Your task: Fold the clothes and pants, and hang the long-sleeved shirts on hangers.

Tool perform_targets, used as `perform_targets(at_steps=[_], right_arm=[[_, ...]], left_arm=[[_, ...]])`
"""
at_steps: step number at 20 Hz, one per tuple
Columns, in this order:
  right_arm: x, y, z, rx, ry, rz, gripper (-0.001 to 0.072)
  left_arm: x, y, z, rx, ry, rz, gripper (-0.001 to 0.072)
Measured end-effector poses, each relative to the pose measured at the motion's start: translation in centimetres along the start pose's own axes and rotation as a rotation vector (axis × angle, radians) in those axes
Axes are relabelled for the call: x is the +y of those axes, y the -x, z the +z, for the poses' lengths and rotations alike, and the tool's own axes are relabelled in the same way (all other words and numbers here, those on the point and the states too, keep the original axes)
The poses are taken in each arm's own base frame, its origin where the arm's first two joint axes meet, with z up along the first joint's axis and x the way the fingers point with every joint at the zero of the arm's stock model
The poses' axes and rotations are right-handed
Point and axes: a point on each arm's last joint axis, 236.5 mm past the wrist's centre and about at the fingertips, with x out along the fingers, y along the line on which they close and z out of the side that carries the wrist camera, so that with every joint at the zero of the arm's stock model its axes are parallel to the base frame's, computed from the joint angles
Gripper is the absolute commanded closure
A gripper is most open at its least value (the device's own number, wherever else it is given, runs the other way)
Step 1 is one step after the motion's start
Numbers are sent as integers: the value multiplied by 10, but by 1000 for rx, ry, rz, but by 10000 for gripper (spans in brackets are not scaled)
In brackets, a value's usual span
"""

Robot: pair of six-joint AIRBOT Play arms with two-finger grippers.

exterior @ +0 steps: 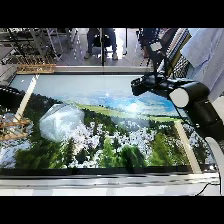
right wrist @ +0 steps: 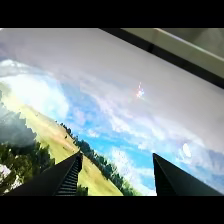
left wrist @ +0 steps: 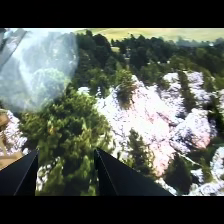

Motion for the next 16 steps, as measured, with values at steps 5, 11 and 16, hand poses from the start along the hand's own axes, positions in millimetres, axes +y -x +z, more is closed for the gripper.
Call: perform_targets(at_steps=[5, 11, 16], right_arm=[[8, -5, 11, -52, 31, -1, 205], [10, -5, 14, -68, 39, -3, 205], [9, -6, 14, -68, 43, -4, 205]], left_arm=[[7, -1, -2, 12, -1, 30, 354], [9, -1, -3, 15, -2, 38, 354], [9, -1, -3, 15, -2, 40, 354]])
